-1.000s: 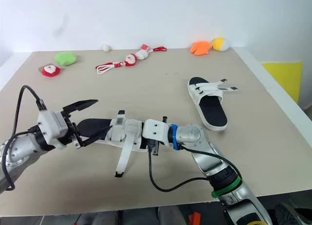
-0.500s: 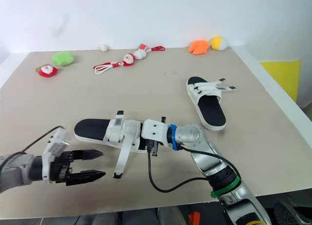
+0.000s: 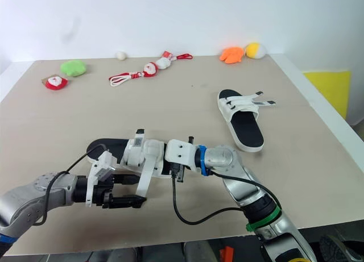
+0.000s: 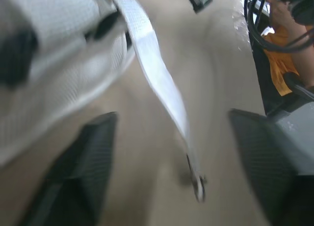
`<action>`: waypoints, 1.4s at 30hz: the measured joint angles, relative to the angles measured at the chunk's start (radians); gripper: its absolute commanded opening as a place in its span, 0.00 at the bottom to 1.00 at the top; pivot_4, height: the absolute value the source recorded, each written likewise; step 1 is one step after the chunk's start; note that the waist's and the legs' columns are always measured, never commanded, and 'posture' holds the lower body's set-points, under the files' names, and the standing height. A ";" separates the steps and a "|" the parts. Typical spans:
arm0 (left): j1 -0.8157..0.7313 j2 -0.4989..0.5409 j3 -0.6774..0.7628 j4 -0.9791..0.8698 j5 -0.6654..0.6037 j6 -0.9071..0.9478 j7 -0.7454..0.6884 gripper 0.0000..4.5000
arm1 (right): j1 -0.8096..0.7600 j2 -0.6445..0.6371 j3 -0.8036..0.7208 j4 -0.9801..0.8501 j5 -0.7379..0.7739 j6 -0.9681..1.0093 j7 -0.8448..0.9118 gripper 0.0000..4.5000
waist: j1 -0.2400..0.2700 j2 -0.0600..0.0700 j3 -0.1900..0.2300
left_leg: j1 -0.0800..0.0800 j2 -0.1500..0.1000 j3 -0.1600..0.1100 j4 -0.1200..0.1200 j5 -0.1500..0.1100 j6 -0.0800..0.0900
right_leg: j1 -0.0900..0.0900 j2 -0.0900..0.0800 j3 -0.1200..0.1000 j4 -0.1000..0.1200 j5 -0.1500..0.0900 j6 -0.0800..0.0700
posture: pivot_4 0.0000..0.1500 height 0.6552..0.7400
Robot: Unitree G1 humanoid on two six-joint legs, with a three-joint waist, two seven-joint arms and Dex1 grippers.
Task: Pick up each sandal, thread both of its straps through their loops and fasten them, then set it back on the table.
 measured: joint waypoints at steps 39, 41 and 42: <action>-0.263 -0.244 0.121 0.080 0.037 0.158 0.019 0.01 | 0.000 0.007 0.002 0.003 -0.001 0.003 -0.008 0.00 | -0.005 0.000 0.000 | 0.000 0.000 -0.002 0.001 0.000 0.000 | 0.002 0.001 0.000 0.000 0.004 0.006 | 1.00 1.00; -0.255 -0.235 0.122 0.060 0.034 0.170 0.005 0.01 | 0.000 0.007 0.003 0.003 -0.001 0.004 -0.009 0.00 | -0.006 0.000 0.000 | 0.000 0.000 -0.002 0.001 0.000 0.000 | 0.002 0.001 0.000 0.000 0.004 0.006 | 1.00 1.00; -0.248 -0.230 0.122 0.053 0.034 0.169 0.000 0.01 | 0.000 0.008 0.004 0.003 -0.001 0.004 -0.009 0.00 | -0.006 0.000 0.000 | 0.000 0.000 -0.002 0.001 0.000 0.000 | 0.002 0.001 0.000 0.000 0.003 0.006 | 1.00 1.00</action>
